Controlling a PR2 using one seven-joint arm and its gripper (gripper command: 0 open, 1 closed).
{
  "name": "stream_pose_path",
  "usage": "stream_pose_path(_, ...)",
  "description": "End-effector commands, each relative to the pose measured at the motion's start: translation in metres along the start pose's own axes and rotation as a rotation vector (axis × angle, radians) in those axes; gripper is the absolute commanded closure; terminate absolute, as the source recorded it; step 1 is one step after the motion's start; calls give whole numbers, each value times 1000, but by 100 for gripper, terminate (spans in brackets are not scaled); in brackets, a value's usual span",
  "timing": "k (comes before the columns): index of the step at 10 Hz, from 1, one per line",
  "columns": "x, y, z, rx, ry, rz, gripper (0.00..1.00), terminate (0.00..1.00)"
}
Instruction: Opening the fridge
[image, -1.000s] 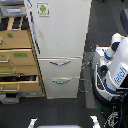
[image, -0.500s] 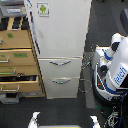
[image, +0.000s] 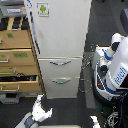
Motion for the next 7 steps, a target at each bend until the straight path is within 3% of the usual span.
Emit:
stream_pose_path(1,123,55,49,58,-116,-16,0,0)
stream_pose_path(7,183,142,60,87,-79,110,0,0)
